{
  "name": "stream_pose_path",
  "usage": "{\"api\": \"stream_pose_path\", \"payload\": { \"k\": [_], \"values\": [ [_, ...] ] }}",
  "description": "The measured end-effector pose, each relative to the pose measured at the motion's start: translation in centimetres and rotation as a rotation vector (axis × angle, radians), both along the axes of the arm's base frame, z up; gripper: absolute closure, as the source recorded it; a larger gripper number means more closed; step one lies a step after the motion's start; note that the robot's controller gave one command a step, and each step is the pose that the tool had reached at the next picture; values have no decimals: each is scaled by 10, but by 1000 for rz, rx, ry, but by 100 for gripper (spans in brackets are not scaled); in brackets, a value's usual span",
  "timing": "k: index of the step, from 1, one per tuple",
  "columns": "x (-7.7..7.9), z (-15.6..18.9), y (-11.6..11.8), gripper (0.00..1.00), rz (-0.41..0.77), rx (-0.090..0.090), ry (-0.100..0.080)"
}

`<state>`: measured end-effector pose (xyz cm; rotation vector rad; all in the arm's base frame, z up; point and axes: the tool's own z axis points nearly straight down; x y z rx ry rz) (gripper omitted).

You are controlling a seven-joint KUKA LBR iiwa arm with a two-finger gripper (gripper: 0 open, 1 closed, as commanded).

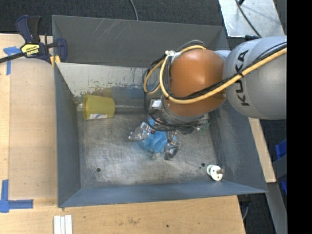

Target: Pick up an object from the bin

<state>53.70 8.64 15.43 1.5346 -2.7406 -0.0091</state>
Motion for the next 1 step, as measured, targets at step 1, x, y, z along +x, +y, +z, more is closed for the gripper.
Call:
{"api": "stream_pose_path", "payload": {
  "k": [1],
  "values": [
    [3,2,-6,0,-10,-3,-6]
  ]
}}
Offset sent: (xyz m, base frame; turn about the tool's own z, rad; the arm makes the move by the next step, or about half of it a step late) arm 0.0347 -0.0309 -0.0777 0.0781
